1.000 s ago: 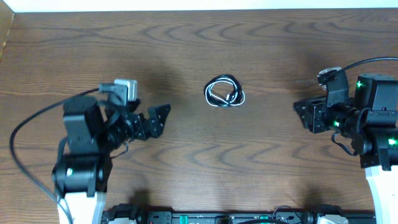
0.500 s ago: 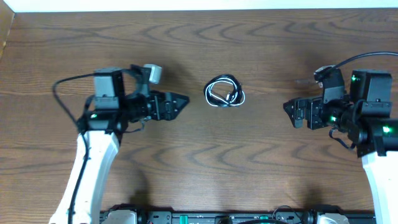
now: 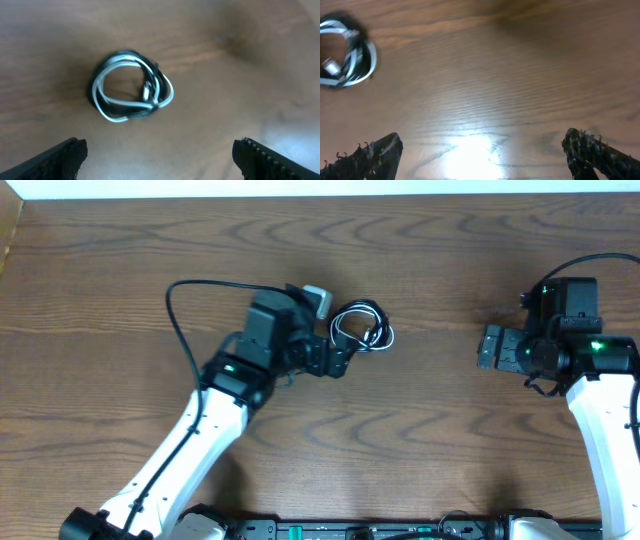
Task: Untangle cables
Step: 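Lower the left gripper onto the black and white cable bundle and grasp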
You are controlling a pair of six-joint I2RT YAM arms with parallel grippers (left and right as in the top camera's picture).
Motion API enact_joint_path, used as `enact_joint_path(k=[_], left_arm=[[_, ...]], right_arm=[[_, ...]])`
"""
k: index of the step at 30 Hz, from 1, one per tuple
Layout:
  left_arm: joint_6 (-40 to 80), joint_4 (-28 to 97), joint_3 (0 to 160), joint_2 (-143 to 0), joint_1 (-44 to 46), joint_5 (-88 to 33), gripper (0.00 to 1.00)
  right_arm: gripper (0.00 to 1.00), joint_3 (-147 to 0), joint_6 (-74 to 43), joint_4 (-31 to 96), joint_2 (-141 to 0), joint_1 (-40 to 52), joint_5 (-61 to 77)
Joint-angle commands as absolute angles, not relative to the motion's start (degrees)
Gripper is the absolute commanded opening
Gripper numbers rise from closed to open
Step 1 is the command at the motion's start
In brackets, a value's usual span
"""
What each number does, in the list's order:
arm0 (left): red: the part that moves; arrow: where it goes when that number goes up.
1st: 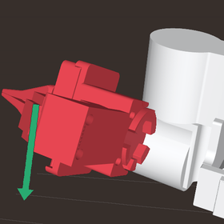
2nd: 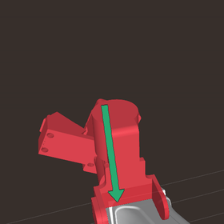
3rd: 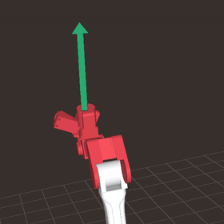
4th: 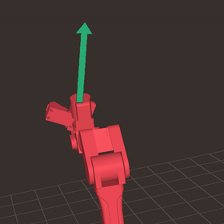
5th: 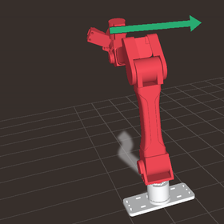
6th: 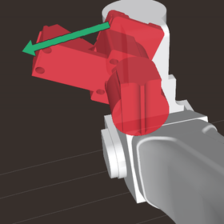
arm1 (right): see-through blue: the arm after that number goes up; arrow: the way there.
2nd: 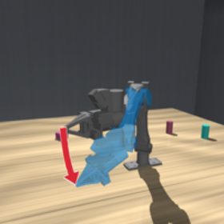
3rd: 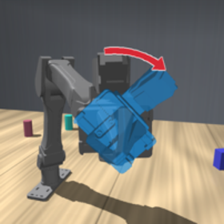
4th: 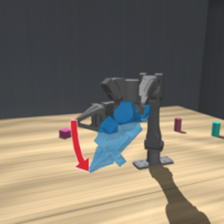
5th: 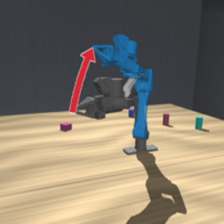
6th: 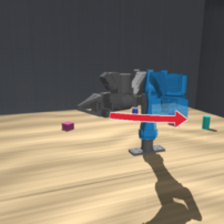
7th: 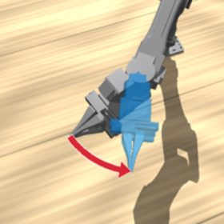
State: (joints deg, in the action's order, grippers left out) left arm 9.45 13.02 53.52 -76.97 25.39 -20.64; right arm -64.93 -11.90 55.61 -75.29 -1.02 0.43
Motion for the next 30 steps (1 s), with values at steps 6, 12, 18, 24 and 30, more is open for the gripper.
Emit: enact_joint_path(k=[6, 12, 18, 24, 30], left_arm=[[18.98, 3.6, 54.46, -84.4, 31.18, -0.38, 0.98], [19.84, -4.78, 54.46, -93.23, 31.22, -0.86, 0.98], [19.79, -10.83, 54.46, -99.37, 31.22, -0.71, 0.98], [18.68, -10.83, 54.46, -102.76, 31.27, 2.63, 0.98], [18.5, -10.76, 54.46, -103.35, 31.33, 2.57, 0.98]], right_arm=[[0.99, -64.23, -19.27, 55.51, -75.11, -1.08, -6.35], [0.99, -63.53, -19.2, 55.96, -75.11, -1.08, -6.04], [0.99, -62.08, -18.72, 55.94, -75.11, -1.02, -5.65], [0.99, -59.86, -18.15, 55.09, -75.11, -1.02, -5.63], [0.99, -58.96, -18.15, 53.98, -75.11, -1.02, -5.28]])
